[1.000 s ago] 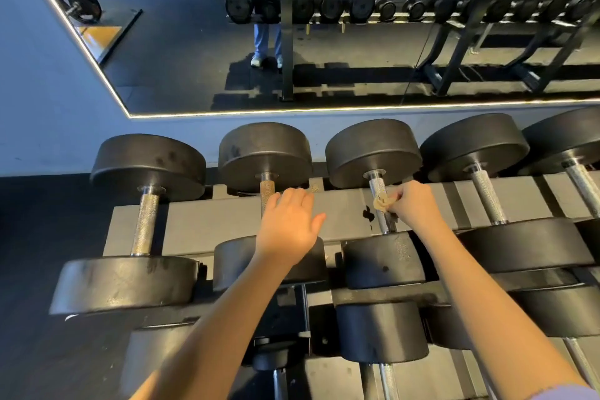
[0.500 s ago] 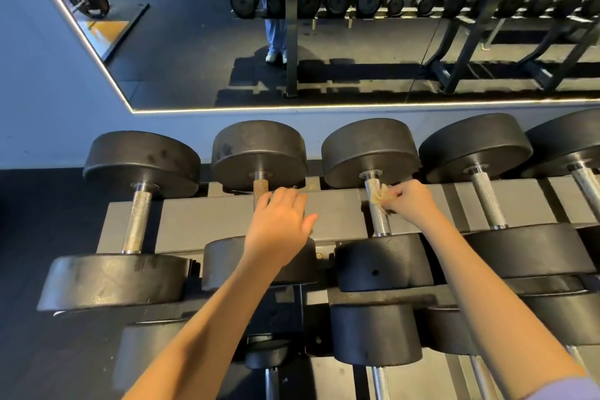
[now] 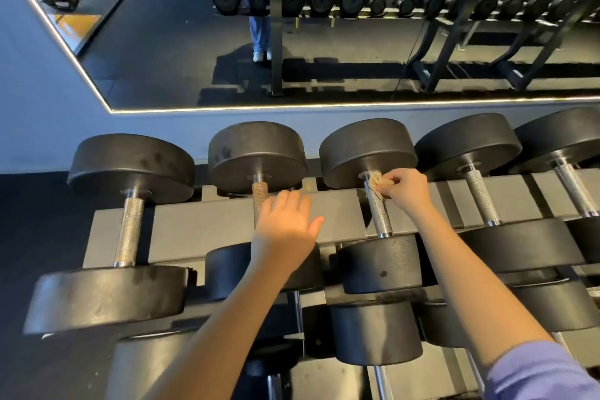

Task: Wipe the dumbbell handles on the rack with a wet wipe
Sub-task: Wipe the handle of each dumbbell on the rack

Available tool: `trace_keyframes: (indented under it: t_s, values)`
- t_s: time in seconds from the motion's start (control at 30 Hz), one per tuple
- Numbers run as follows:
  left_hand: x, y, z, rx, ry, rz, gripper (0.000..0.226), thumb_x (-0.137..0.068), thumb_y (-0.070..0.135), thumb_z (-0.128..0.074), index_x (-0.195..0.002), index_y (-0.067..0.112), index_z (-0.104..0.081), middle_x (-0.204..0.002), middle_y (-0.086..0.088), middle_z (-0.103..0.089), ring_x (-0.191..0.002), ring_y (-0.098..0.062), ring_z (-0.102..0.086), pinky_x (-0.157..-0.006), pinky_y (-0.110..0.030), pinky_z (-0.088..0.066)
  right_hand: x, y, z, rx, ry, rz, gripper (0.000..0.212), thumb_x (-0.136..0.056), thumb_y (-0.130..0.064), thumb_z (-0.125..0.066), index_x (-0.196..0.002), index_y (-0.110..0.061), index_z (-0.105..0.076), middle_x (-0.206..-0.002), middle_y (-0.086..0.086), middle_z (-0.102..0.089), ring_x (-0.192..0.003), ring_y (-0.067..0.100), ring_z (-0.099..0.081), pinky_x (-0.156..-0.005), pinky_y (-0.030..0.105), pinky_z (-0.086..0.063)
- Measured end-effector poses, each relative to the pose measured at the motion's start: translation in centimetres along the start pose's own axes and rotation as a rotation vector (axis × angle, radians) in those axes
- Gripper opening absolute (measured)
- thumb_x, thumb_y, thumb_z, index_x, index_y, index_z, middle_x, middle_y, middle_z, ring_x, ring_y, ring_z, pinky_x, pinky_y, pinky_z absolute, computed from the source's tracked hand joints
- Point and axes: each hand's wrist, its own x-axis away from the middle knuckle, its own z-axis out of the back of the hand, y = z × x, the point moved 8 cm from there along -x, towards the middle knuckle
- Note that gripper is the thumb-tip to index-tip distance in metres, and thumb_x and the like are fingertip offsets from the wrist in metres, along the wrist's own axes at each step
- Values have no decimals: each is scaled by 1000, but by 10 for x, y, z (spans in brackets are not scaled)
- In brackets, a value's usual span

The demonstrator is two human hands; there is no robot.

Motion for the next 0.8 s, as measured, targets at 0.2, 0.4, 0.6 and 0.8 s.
trace_keyframes:
  t_s: [0.2, 0.4, 0.6, 0.8]
  values:
    - [-2, -3, -6, -49, -37, -2, 57, -96, 48, -23, -113, 9, -62, -109, -8, -62, -104, -25, -56, -88, -39, -44, 21, 0, -10, 192, -241, -21, 9, -78, -5, -73, -87, -4, -73, -83, 4, -65, -82, 15, -57, -68, 24, -43]
    - [-5, -2, -7, -66, -63, 9, 53, -98, 49, -25, -133, 15, -45, -128, -3, -51, -121, -21, -43, -101, -36, -35, 31, 2, -15, 297, -264, -33, 11, -79, -1, -71, -89, -3, -74, -91, 13, -70, -88, 22, -64, -73, 27, -49]
    - [-6, -3, -7, -39, -84, 14, 51, -99, 46, -26, -138, 16, -41, -133, -1, -47, -125, -20, -39, -106, -36, -32, 1, -15, 1, 168, -3, 41, 15, -89, -9, -62, -90, 1, -72, -83, 7, -62, -78, 17, -53, -59, 19, -36]
    - [-13, 11, -6, 142, -132, 5, 43, -101, 35, -34, -140, 19, -41, -138, 0, -47, -129, -17, -39, -106, -33, -30, 11, 3, -11, 155, -255, 11, 14, -78, -5, -73, -90, 2, -74, -96, 16, -70, -90, 23, -63, -77, 31, -50]
